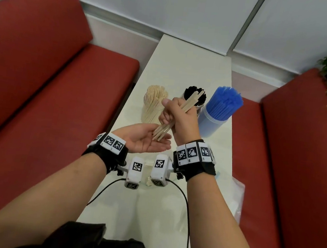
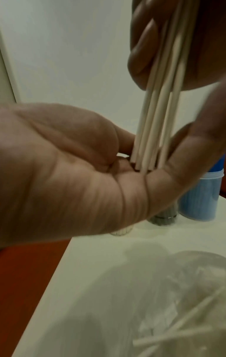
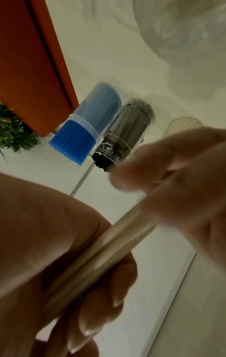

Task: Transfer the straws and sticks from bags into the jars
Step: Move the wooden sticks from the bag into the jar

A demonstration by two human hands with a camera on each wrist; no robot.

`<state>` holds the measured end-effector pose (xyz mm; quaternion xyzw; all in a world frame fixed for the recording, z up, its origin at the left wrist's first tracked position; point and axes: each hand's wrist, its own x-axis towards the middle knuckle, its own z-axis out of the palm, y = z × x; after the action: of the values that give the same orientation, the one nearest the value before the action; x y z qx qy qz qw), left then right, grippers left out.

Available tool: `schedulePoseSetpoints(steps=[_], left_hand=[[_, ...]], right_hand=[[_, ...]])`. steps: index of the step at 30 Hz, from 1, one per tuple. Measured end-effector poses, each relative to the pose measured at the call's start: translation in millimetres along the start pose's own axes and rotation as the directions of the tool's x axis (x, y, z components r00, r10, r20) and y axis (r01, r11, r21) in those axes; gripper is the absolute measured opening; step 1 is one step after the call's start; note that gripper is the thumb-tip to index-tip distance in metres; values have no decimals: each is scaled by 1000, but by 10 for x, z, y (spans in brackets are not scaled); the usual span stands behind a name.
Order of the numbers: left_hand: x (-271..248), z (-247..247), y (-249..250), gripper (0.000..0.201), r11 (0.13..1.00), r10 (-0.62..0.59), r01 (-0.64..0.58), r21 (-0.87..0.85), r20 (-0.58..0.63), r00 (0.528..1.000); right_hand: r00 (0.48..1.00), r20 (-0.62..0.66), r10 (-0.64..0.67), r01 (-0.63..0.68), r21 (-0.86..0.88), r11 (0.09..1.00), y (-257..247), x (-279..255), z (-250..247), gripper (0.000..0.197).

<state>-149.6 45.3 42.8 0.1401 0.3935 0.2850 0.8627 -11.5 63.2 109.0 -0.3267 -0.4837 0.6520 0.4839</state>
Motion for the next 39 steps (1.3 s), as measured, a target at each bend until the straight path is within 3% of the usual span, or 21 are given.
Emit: schedulePoseSetpoints(steps=[3,5,8,10,14,18,20,22,26,30,33,39], left_hand=[[66,-39,-18,28,999,6,-7,-31,-40,999],[113,-101,-23,21,998,2,-5,-57,-58,998],[206,-231,-56,30,998,-1,-5,-55,-108,994],[261,-328,-107,31,999,27,-32,-31,-151,988],[339,-494,-176,27,996,66,-79,-42,-247,967],[414,-537,-201,38,980,117,-165,-108,-360,926],[462,-565,-237,43,993,108,-121,-12,-379,919],[523,-572,-278,34,981,90,-18,191,-373,923],[744,-550,-301,10,770,151,117,628,-356,922],[979,-502,-354,17,363,163,162,918,-234,958],[1101,-487,-446,38,58,153,159,986,-166,974],[1250,-552,-608,51,-172,92,171,970,-157,983]], right_hand=[[1000,1,-3,3,-50,999,29,8,-28,47],[1000,16,-5,8,-185,983,12,38,-59,42],[997,64,49,-7,-543,840,-53,127,-113,34],[983,84,165,-63,-688,723,-105,213,-176,25],[923,88,375,-193,-738,647,-210,376,-221,10],[918,7,396,-242,-781,575,-278,603,-161,15],[927,-34,373,-246,-805,540,-317,756,-134,20],[941,-86,327,-250,-826,505,-350,932,-107,20],[963,-144,229,-237,-859,454,-337,1302,-67,15],[974,-156,164,-213,-873,438,-252,1520,-54,8],[976,-160,147,-208,-887,412,-181,1628,-69,7],[977,-167,133,-209,-872,443,-162,1790,-187,8]])
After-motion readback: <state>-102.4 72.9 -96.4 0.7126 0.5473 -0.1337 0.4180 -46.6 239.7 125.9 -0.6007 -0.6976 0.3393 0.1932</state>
